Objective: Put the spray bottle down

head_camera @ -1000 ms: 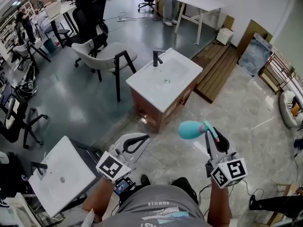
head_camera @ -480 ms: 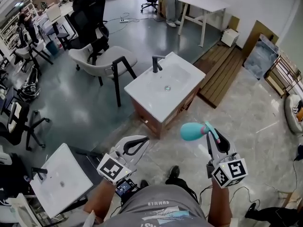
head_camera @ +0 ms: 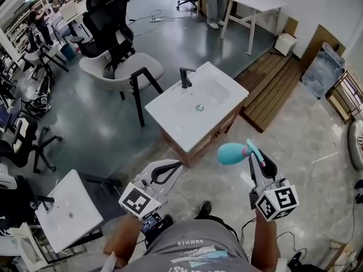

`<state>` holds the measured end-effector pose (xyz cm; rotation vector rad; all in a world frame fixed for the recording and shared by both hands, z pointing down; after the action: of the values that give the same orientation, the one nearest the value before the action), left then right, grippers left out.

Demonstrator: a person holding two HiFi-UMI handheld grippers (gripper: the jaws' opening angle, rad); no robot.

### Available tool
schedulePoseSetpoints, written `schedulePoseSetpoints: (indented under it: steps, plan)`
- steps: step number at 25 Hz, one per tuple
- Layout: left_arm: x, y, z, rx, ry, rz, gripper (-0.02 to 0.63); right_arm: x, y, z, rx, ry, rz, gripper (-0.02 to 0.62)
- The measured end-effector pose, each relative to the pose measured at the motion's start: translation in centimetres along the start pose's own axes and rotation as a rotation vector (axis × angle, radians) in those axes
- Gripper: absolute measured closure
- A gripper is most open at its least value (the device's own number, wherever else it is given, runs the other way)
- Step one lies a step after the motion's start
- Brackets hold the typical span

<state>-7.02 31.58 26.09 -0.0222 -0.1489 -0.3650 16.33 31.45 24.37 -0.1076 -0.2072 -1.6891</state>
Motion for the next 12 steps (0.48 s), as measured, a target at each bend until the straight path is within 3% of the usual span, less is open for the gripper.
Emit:
schedulePoseSetpoints:
  steps: [7,12]
  plan:
    - [2.3,-1.0,0.2,0.017,-0.068,-0.059,0.604,1.6,3.1,0.3,0.024,-0.010,-0.044,0.529]
    - [4.8,-1.0,-0.5,0.006,-0.025,-0.048,0.604,3.8,5.4,0.4,0.021,-0.011,-0.042,0.529]
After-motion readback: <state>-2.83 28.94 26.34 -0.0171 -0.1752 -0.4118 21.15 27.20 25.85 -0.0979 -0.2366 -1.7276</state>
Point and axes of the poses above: the fingertips, and each gripper's own axes: x forward along the fingers, y to its right, z out of its underside, the point moved 2 cm from there along -x, backward along the fingers, and after that the axes turned 12 degrees about z, right-handed, at the moved point
